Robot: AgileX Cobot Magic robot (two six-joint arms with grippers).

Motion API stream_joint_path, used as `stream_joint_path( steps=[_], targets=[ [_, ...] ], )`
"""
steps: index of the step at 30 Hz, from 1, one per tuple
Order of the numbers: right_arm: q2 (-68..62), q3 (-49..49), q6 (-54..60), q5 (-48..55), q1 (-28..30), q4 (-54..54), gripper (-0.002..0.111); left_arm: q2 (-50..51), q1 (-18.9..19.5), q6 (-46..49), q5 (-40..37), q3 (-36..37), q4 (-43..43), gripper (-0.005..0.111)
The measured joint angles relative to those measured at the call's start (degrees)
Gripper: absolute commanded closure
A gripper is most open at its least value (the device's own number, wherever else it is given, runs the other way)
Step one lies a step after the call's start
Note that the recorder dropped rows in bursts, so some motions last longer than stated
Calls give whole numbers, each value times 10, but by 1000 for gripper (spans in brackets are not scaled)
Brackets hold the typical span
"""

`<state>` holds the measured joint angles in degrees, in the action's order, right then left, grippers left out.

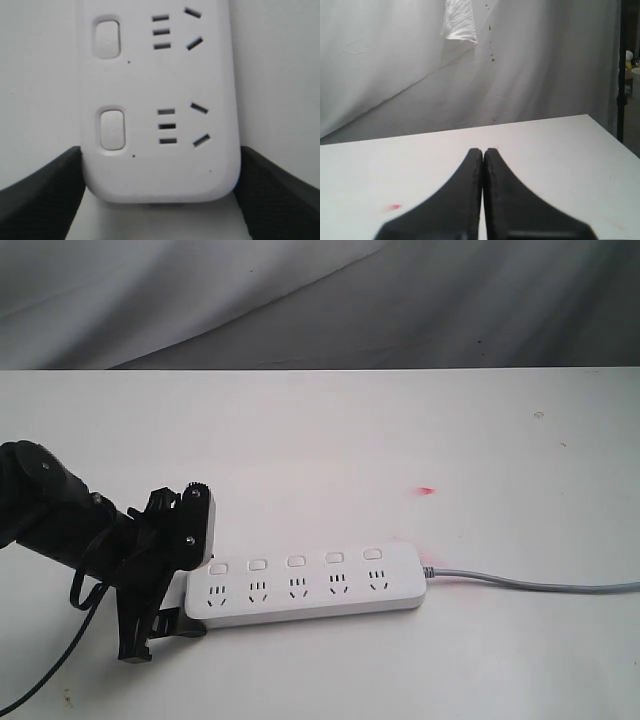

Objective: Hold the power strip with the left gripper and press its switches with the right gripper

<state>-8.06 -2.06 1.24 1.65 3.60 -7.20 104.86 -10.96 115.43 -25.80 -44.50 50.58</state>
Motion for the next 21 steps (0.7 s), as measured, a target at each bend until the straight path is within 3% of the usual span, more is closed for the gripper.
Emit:
stream_joint_path(
  steps=[5,12,21],
  targets=[
    [34,18,0,24,0,10,108,0,0,0,0,0,0,52],
    [76,19,0,161,1,47,108,0,-1,0,1,0,0,52],
    [78,19,0,181,3,51,108,0,-1,0,2,0,0,52]
  ],
)
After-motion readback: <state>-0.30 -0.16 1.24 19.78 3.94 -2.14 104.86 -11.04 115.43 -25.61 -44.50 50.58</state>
